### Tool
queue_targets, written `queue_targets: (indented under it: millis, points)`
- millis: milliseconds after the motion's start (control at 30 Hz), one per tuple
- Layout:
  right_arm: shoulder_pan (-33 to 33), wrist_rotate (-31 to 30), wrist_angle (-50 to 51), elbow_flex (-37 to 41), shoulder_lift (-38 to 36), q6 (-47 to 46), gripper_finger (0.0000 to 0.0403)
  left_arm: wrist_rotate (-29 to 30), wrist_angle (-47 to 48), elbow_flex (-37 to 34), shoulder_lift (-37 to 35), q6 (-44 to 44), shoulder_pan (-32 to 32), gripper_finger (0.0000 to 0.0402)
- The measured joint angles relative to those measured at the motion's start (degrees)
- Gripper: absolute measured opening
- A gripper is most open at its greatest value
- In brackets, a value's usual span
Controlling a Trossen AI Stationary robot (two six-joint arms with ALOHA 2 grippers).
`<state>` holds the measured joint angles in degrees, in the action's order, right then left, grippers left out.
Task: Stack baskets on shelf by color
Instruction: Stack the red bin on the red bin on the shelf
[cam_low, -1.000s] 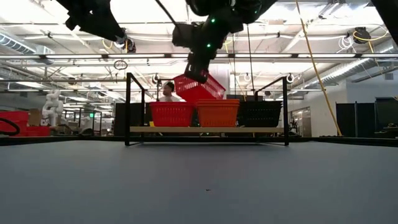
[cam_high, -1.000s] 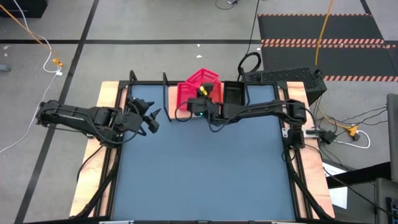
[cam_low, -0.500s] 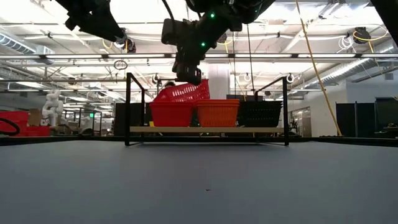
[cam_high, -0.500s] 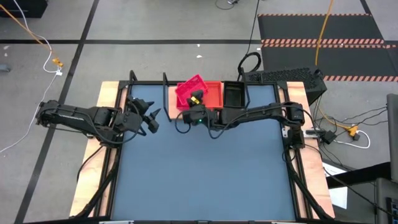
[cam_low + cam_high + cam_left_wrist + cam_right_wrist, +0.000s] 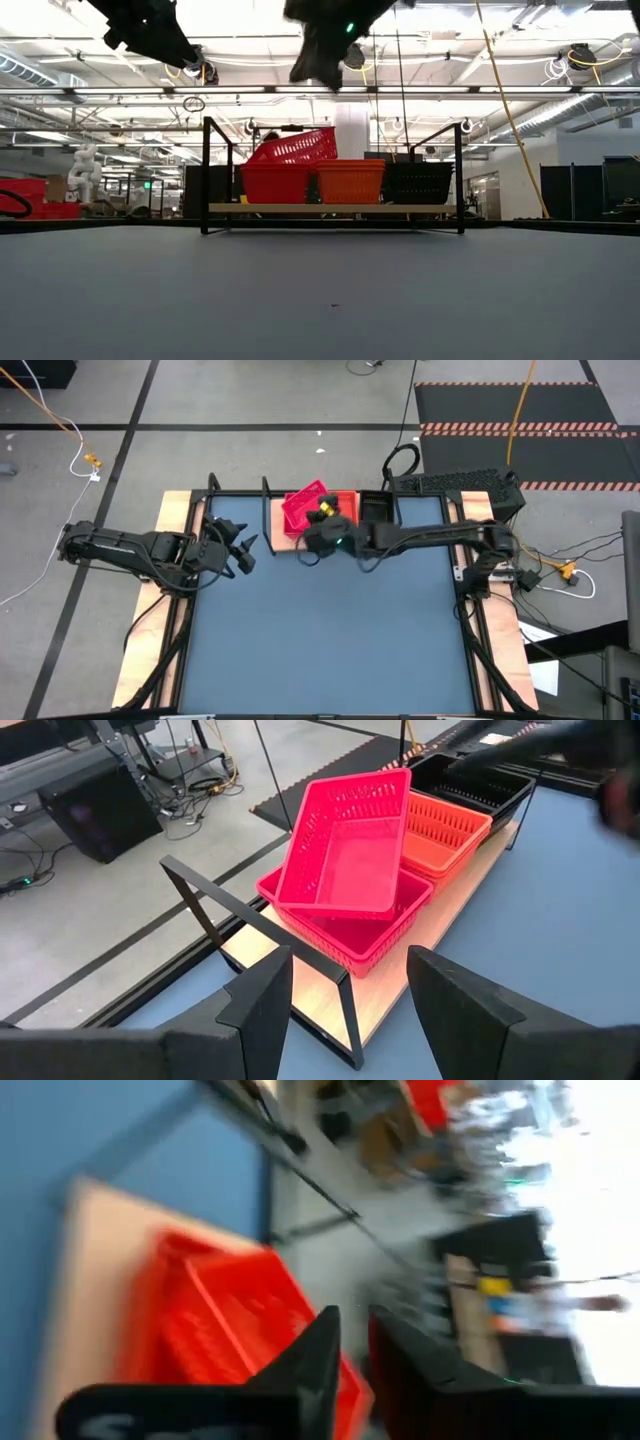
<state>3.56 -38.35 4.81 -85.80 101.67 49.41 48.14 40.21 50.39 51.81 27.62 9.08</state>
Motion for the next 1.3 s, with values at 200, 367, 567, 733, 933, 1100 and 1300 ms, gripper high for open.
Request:
queue_targets:
  millis: [200, 367, 567, 733, 933, 1100, 1300]
  points:
    - [6.4, 18.2, 9.0, 0.0, -7.2, -24.2, 0.011, 0.0, -0.5, 0.0, 0.0, 0.1, -0.1, 0.02]
    - [11.7, 12.8, 13.0, 0.0, -8.4, -29.2, 0.0145, 0.0, -1.2, 0.0, 0.0, 0.7, -0.1, 0.02]
    - [18.0, 16.9, 13.6, 0.0, -8.4, -39.3, 0.0157, 0.0, -2.7, 0.0, 0.0, 0.7, -0.1, 0.02]
    - [20.0, 22.6, 13.1, 0.0, -7.7, -41.9, 0.015, 0.0, -4.4, 0.0, 0.0, -0.7, -0.1, 0.02]
    - [20.4, 23.7, 17.8, -6.5, -3.6, -42.7, 0.015, 0.4, -7.2, 0.0, 0.0, -3.1, -1.3, 0.02]
    - [20.8, 23.7, 34.3, -24.9, 4.7, -43.4, 0.0155, 0.0, -9.4, 0.0, 0.0, -5.3, -2.5, 0.02]
    - [20.9, 23.8, 44.4, -32.8, 11.9, -44.6, 0.0163, -0.1, -10.3, 0.0, 0.0, -8.8, -3.3, 0.02]
